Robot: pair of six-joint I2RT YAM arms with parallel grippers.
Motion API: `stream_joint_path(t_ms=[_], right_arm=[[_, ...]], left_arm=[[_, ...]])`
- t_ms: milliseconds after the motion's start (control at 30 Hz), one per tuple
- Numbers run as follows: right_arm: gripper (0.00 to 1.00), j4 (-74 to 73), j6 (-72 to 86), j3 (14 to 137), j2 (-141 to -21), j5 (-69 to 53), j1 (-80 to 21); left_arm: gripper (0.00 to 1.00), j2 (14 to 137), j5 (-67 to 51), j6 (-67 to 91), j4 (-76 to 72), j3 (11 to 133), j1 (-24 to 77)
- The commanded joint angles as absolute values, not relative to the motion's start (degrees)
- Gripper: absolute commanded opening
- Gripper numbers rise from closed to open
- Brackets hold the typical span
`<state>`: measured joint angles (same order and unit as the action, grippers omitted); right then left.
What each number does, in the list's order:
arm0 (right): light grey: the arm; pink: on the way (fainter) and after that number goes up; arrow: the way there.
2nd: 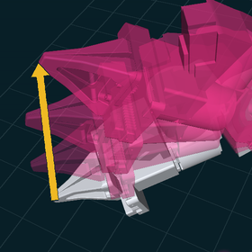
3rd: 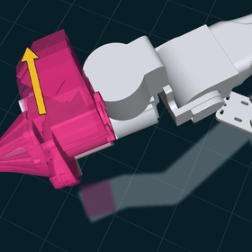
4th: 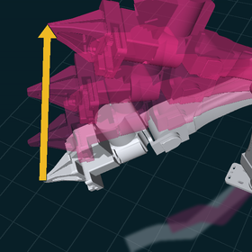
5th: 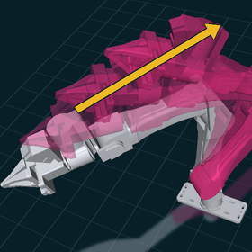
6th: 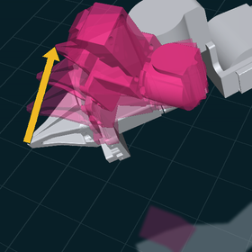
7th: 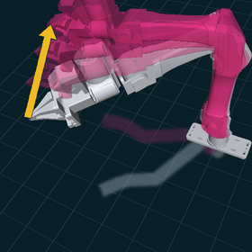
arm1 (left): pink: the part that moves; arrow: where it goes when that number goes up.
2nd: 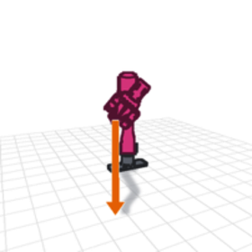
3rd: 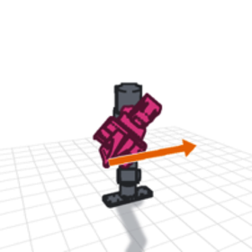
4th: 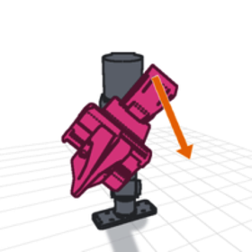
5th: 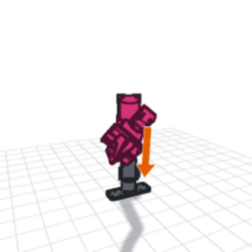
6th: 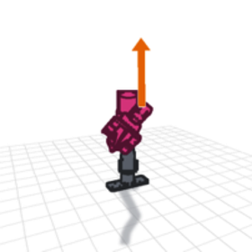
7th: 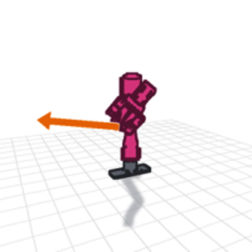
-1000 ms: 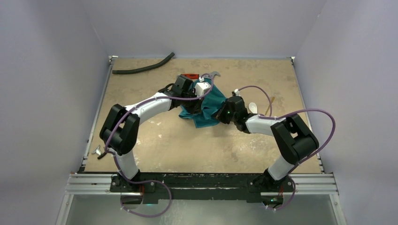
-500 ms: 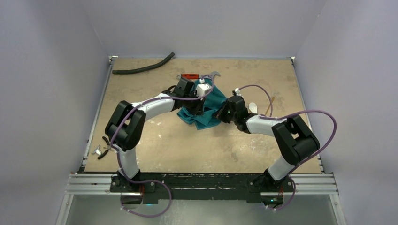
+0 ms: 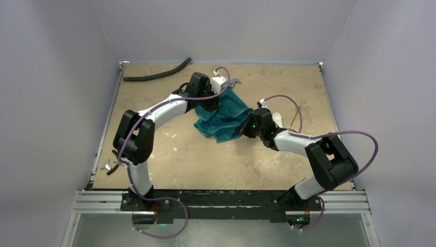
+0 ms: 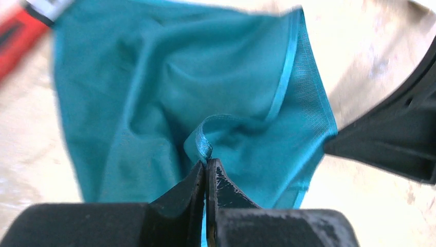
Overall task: Fold the napkin into a case and place the utensils inside
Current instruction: Pick up the crumpled napkin from the center of the board, then flatten out the crumpled napkin at the center of the board.
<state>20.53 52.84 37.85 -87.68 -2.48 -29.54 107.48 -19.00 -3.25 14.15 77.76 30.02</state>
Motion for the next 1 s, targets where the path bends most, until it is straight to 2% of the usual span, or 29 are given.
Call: stream_joint_path(t_ms=[0,167,267,467,567,833,967], right_arm=[[0.00,18.43,51.73,36.91,-85.66,-1.49,-29.27],[0.00,15.31,50.31,38.75,-83.65,-0.27,-29.27],[0.00,8.22,46.35,43.75,-80.68,3.89,-29.15],[0.00,-6.45,35.89,63.43,-79.11,13.49,-28.40],[0.00,-11.65,32.29,71.68,-79.37,18.16,-28.40],[0.00,-20.01,24.95,85.37,-76.91,29.67,-28.42],[0.00,-21.03,21.36,92.93,-76.28,34.88,-28.07]], left_arm=[[0.00,103.21,-17.91,-5.10,16.34,86.29,28.04],[0.00,100.70,-16.59,-5.38,18.94,90.21,26.95],[0.00,98.26,-12.77,-7.06,18.59,93.71,25.58],[0.00,100.07,1.22,-9.27,19.33,113.71,17.96],[0.00,100.15,4.83,-10.01,18.07,119.45,13.98],[0.00,91.71,11.74,-13.96,7.54,113.97,8.94],[0.00,91.33,12.98,-13.91,8.16,116.02,7.46]])
